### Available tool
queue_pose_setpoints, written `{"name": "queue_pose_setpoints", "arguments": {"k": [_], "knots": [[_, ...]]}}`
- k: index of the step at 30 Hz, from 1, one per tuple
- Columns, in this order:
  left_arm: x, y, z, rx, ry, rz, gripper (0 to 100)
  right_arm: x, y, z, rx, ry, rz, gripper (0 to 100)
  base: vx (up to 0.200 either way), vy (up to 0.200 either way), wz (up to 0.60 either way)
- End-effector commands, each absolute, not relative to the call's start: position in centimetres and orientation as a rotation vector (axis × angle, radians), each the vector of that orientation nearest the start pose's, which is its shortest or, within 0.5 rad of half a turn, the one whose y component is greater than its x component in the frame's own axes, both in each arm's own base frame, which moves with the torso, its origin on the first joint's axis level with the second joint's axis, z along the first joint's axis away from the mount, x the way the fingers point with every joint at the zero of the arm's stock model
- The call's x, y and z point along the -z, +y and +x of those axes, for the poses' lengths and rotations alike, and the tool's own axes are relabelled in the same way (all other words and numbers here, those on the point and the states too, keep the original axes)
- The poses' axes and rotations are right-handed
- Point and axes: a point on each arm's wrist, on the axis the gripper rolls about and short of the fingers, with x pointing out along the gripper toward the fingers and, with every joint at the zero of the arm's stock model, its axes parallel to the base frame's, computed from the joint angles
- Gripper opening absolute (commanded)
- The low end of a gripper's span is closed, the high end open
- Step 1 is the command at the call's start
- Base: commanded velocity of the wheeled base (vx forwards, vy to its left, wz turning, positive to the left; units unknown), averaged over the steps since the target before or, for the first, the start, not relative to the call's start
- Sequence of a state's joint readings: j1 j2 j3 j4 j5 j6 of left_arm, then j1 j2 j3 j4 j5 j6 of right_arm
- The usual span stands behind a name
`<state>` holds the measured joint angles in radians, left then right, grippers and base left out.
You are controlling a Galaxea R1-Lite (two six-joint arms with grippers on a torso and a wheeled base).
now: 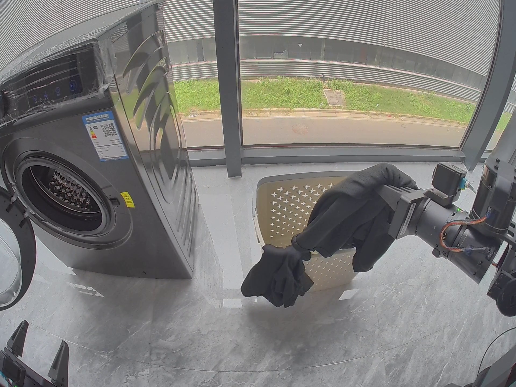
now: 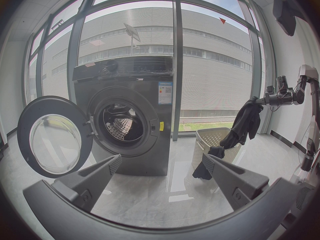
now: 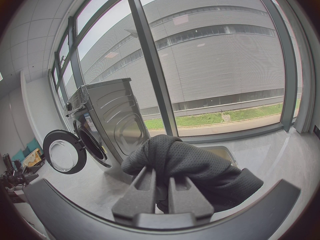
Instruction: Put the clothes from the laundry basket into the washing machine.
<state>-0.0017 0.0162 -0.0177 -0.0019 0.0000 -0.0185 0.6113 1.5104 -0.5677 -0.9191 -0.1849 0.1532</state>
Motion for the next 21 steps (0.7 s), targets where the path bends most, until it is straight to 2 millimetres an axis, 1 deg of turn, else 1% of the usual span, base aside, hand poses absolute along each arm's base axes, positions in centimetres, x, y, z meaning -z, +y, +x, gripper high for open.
{"name": "queue_pose_setpoints", "arguments": {"k": [1,7,21], "knots": [[-7.61,0.01,-2.29,0.003,-0.003,-0.02,100,-19.95,14.26,20.42,-0.427,0.057,0.14,0,0.0,0.2,0.0],[-7.61,0.01,-2.29,0.003,-0.003,-0.021,100,-20.18,14.58,20.17,-0.438,0.048,0.145,0,0.0,0.2,0.0],[-7.61,0.01,-2.29,0.003,-0.003,-0.023,100,-19.99,15.23,19.87,-0.467,0.057,0.142,0,0.0,0.2,0.0]]}}
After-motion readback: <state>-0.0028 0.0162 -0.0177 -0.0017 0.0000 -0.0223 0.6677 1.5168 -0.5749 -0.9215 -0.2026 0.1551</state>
